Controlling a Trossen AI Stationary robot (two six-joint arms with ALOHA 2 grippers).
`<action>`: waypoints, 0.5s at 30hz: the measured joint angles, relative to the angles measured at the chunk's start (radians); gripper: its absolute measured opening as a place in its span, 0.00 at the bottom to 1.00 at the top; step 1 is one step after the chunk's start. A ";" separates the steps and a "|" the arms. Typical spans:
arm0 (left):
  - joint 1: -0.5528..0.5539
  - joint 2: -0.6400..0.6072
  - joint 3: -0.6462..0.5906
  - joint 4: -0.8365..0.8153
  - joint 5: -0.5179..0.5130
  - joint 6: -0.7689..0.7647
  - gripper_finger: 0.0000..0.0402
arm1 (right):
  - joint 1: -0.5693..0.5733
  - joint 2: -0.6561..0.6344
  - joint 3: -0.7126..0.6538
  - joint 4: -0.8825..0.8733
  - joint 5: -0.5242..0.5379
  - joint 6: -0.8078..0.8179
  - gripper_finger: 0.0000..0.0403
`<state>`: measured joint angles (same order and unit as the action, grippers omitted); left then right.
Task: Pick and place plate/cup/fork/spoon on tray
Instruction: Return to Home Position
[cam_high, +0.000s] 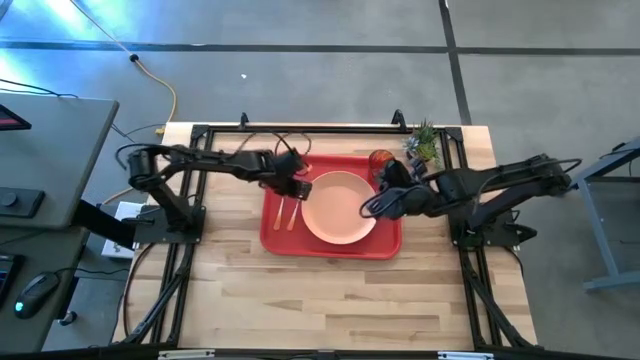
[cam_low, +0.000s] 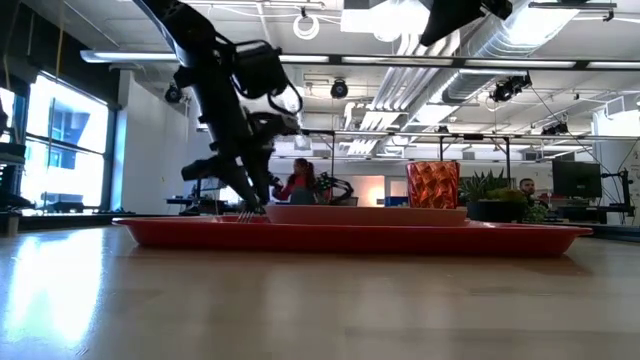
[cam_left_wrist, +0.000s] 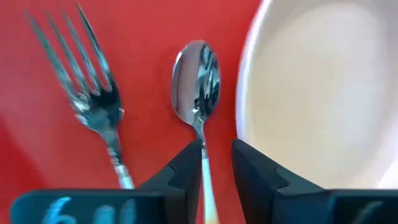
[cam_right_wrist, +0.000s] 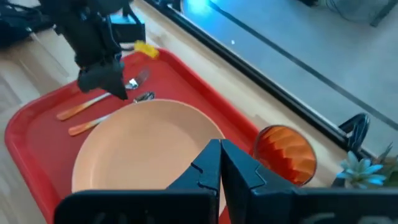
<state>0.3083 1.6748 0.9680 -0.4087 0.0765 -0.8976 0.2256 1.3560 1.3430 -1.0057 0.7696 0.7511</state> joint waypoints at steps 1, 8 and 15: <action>0.007 -0.025 0.000 -0.010 0.000 0.035 0.21 | 0.000 -0.013 0.000 0.000 0.000 -0.015 0.00; 0.044 -0.300 0.000 0.034 -0.069 0.298 0.23 | -0.043 -0.127 0.000 0.114 -0.160 -0.272 0.00; 0.039 -0.560 0.001 0.301 -0.039 0.659 0.17 | -0.146 -0.163 0.000 0.521 -0.720 -0.609 0.00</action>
<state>0.3478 1.1149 0.9691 -0.1073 0.0370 -0.2388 0.0801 1.1928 1.3430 -0.4849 0.0496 0.1416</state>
